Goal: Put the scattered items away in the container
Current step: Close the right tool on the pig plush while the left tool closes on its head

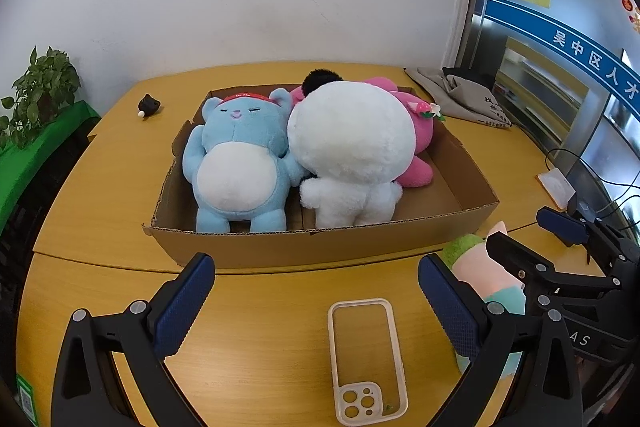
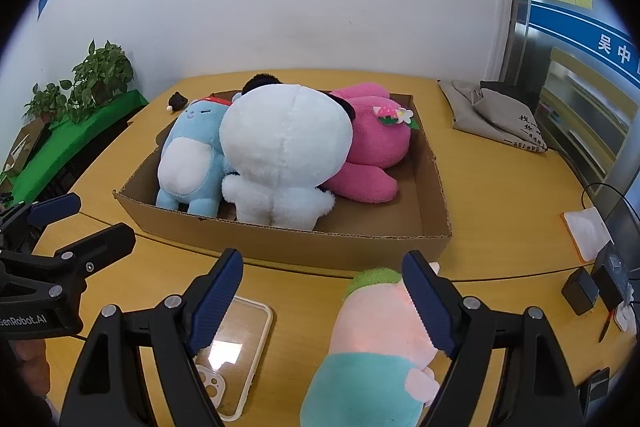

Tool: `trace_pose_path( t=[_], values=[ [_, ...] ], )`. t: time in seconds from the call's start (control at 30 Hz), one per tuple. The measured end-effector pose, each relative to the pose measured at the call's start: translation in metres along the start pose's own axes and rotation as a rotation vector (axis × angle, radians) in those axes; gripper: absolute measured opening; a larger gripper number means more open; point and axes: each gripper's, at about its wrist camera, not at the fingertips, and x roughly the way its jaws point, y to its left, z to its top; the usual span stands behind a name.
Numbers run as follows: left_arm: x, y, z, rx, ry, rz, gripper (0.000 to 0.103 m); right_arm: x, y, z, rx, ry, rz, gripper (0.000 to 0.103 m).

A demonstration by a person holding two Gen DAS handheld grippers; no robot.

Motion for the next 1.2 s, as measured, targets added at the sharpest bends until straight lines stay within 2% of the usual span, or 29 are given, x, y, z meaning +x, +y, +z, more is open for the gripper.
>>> trace_pose_path(
  t=[0.17,0.3,0.37,0.47,0.57,0.7,0.8,0.9,1.07,1.2],
  values=[
    [0.013,-0.007,-0.001,-0.005,0.039,-0.048,0.103,-0.001,-0.012,-0.009,0.021,0.006,-0.007,0.082],
    [0.036,-0.02,-0.002,-0.02,0.118,-0.143,0.103,0.001,-0.042,-0.033,0.07,0.035,-0.041,0.082],
    [0.05,-0.031,-0.002,-0.021,0.154,-0.183,0.103,0.007,-0.064,-0.051,0.122,0.078,-0.047,0.082],
    [0.073,-0.055,-0.003,0.007,0.218,-0.228,0.103,0.019,-0.084,-0.078,0.185,0.158,-0.034,0.082],
    [0.096,-0.084,-0.003,0.053,0.283,-0.278,0.103,0.023,-0.091,-0.093,0.239,0.176,0.047,0.082],
    [0.12,-0.118,-0.006,0.098,0.368,-0.347,0.103,0.023,-0.086,-0.095,0.223,0.183,0.078,0.08],
    [0.129,-0.131,-0.01,0.103,0.399,-0.395,0.103,0.024,-0.082,-0.1,0.222,0.214,0.146,0.08],
    [0.141,-0.131,-0.015,0.04,0.449,-0.455,0.103,0.028,-0.078,-0.107,0.215,0.235,0.166,0.081],
    [0.142,-0.126,-0.019,-0.007,0.469,-0.532,0.1,0.028,-0.077,-0.106,0.21,0.271,0.168,0.081],
    [0.129,-0.126,-0.014,0.005,0.448,-0.564,0.099,0.015,-0.07,-0.106,0.172,0.31,0.161,0.082]
  ],
)
